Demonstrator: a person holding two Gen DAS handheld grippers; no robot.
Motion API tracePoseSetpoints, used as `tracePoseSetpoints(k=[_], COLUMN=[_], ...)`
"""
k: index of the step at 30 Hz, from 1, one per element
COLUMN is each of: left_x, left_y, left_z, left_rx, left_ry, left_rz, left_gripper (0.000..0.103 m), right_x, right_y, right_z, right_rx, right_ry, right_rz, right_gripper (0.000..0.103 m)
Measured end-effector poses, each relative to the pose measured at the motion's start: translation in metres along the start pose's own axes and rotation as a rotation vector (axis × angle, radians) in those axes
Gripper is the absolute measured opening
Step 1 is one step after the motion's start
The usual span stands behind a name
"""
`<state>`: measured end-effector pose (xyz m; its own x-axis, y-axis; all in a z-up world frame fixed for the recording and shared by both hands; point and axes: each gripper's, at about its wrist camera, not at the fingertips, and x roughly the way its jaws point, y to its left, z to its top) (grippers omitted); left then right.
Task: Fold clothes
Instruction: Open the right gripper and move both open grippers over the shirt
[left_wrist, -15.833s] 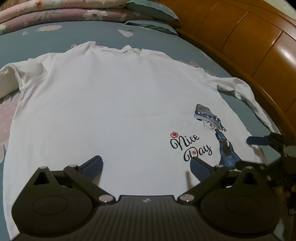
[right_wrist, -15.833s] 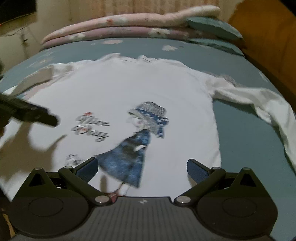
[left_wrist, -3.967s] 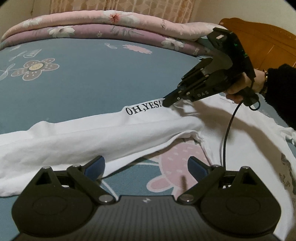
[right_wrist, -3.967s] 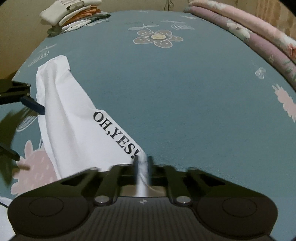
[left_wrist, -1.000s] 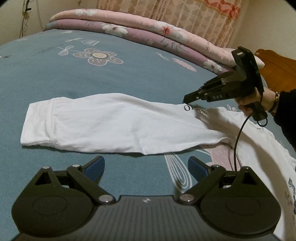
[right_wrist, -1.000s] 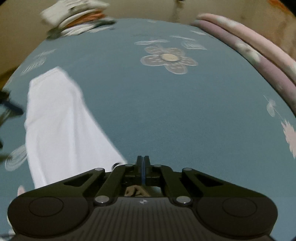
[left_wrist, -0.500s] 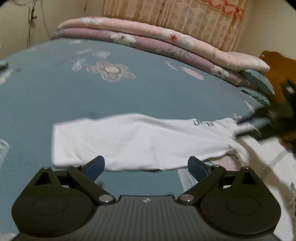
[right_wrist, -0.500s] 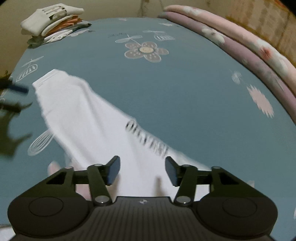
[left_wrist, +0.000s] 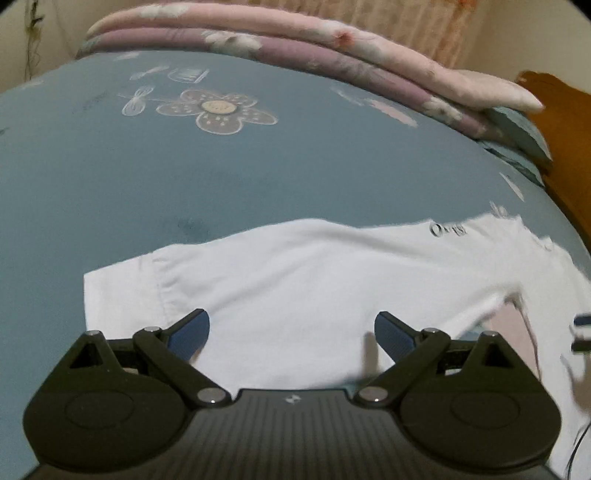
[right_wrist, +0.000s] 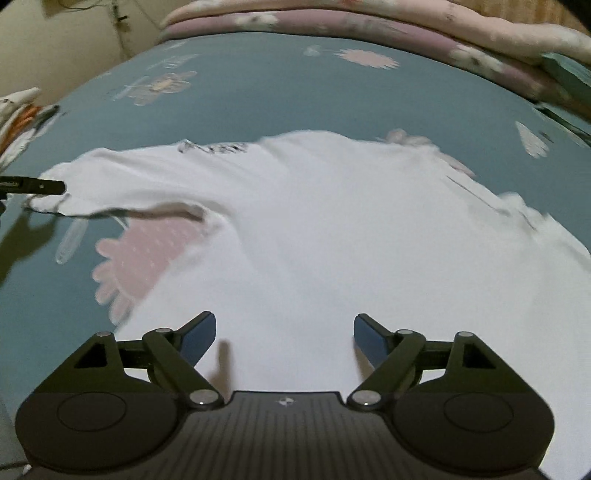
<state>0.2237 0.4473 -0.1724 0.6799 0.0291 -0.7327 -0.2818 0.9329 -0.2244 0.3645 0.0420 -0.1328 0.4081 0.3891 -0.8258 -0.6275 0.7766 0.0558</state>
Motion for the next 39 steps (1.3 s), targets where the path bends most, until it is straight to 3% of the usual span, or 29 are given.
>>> tracePoseSetpoints(k=[5, 7, 10, 15, 20, 25, 29, 32, 37, 39], left_x=[-0.017, -0.021, -0.026, -0.013, 0.029, 0.058, 0.067, 0.051, 0.029, 0.034], left_y=[-0.010, -0.017, -0.033, -0.055, -0.075, -0.089, -0.085, -0.095, -0.158, -0.178], left_z=[-0.018, -0.016, -0.001, 0.034, 0.051, 0.051, 0.062, 0.067, 0.048, 0.039], left_rx=[0.093, 0.120, 0.170, 0.141, 0.105, 0.161, 0.151, 0.117, 0.254, 0.295], left_ry=[0.054, 0.087, 0.090, 0.032, 0.064, 0.067, 0.052, 0.028, 0.000, 0.018], left_rz=[0.042, 0.064, 0.075, -0.049, -0.092, 0.005, 0.147, 0.053, -0.280, -0.363], left_gripper=[0.096, 0.096, 0.096, 0.096, 0.096, 0.096, 0.096, 0.096, 0.096, 0.097], right_x=[0.006, 0.010, 0.012, 0.013, 0.013, 0.012, 0.012, 0.012, 0.012, 0.012], right_y=[0.001, 0.004, 0.004, 0.002, 0.005, 0.004, 0.003, 0.002, 0.003, 0.004], right_z=[-0.020, -0.026, -0.028, -0.030, -0.031, -0.034, -0.036, -0.038, -0.041, -0.042], right_rx=[-0.020, -0.023, -0.006, 0.009, 0.016, 0.014, 0.013, 0.011, 0.012, 0.011], right_ry=[0.026, 0.022, 0.007, -0.009, -0.017, -0.035, -0.051, -0.060, -0.084, -0.090], right_rz=[-0.073, -0.086, -0.090, -0.096, -0.113, -0.111, -0.110, -0.109, -0.114, -0.115], right_gripper=[0.097, 0.103, 0.103, 0.103, 0.103, 0.103, 0.103, 0.103, 0.103, 0.103])
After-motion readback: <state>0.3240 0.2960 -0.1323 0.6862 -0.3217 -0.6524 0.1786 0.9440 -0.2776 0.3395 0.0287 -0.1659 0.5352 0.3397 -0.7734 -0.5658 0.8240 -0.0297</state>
